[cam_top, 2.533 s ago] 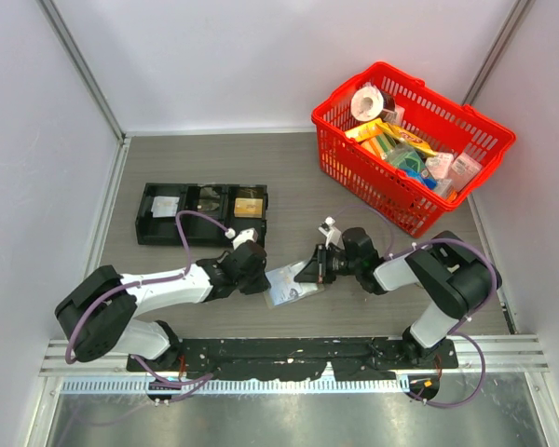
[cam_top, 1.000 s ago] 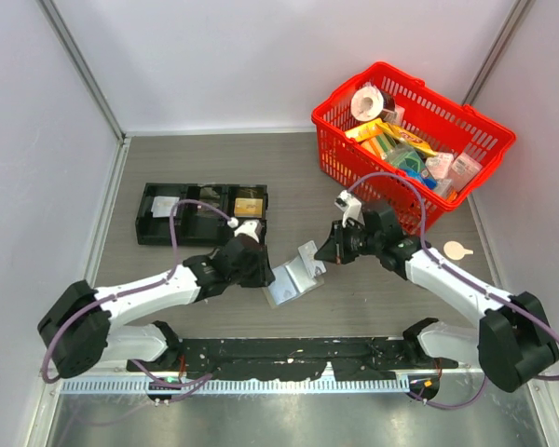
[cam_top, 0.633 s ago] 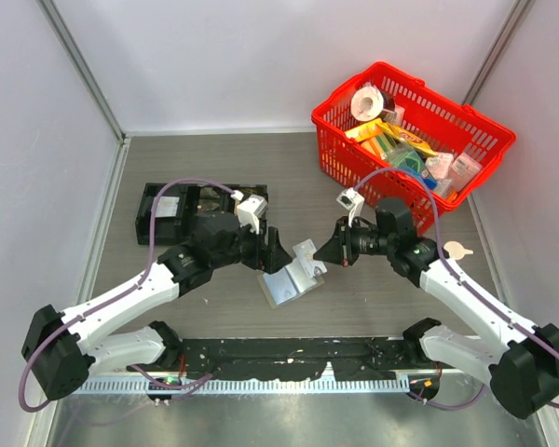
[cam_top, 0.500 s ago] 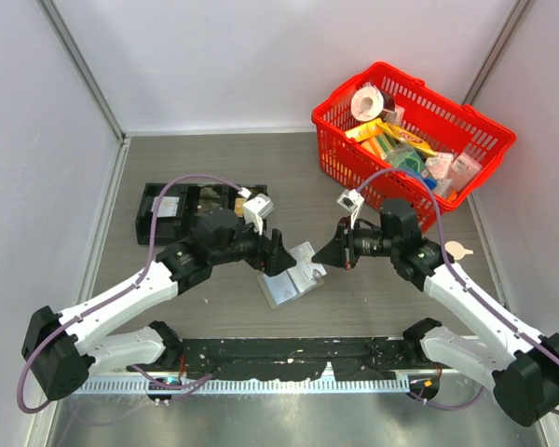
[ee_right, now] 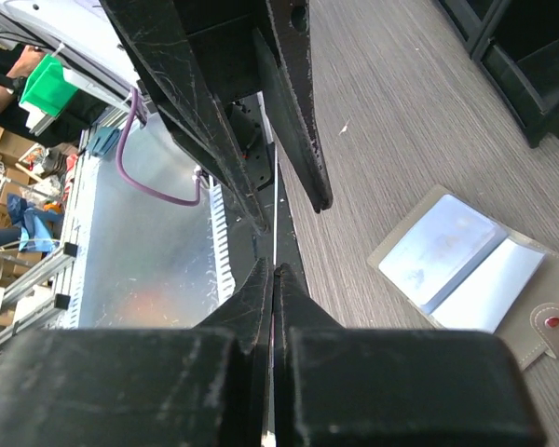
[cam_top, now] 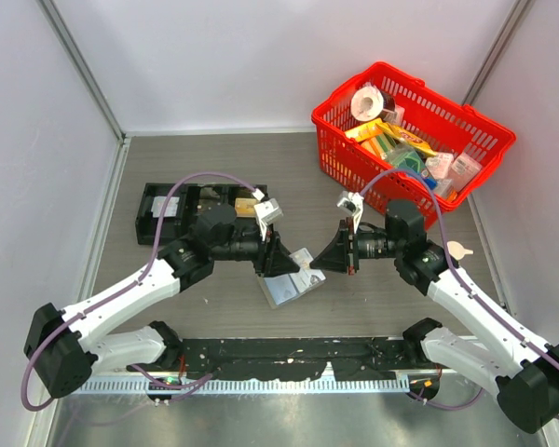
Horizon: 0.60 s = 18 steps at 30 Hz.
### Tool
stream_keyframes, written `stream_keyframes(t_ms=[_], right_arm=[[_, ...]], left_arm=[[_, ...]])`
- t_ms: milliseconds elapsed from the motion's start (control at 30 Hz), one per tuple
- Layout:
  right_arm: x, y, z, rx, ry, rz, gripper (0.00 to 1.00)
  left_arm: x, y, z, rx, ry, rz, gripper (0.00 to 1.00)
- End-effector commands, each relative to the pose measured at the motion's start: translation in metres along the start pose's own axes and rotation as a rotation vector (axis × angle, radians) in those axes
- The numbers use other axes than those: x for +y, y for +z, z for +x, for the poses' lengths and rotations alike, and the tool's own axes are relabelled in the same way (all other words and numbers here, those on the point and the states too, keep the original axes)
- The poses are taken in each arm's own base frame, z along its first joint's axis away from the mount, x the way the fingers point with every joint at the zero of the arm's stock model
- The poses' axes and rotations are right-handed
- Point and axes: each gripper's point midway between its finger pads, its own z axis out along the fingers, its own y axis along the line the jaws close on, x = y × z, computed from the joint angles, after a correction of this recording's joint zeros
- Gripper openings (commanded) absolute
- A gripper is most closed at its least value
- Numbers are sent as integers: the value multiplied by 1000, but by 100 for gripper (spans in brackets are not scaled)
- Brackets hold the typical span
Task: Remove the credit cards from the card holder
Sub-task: Place the credit card in the storage box.
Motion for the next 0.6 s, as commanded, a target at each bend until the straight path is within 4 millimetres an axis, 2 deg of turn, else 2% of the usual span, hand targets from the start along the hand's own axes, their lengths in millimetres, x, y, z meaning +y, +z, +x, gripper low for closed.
stream_keyframes(t_ms=[0, 67, 133, 167, 200, 267, 300, 333, 367, 400, 433, 533, 567], right_arm=[[16, 0, -16, -33, -85, -59, 1], [15, 1, -14, -27, -83, -60, 1], [13, 1, -13, -27, -79, -52, 1], [10, 1, -14, -32, -77, -36, 1], [7, 2, -14, -36, -76, -21, 5], [0, 2, -14, -46, -70, 24, 18], [-6, 1, -15, -58, -68, 58, 30], [-8, 1, -16, -62, -67, 72, 35], [-13, 0, -16, -69, -61, 100, 46], [-16, -1, -19, -80, -64, 126, 50], [-18, -1, -19, -82, -62, 138, 59], [-29, -4, -19, -89, -57, 210, 70], [-31, -5, -20, -90, -56, 224, 75]], left_arm=[[-24, 0, -35, -100, 84, 120, 28], [-26, 1, -35, -107, 75, 132, 17], [-28, 0, -37, -113, 73, 141, 0], [-27, 0, -37, -115, 72, 138, 0], [-25, -1, -38, -120, 71, 126, 0], [-17, -4, -39, -129, 57, 88, 0], [-11, -7, -41, -143, 47, 52, 0], [-3, -10, -43, -154, 31, 11, 0], [5, -15, -44, -167, 16, -25, 0], [17, -21, -47, -185, -6, -77, 0], [28, -28, -48, -201, -33, -133, 0], [74, -58, -49, -261, -123, -360, 0], [94, -75, -50, -289, -157, -456, 0]])
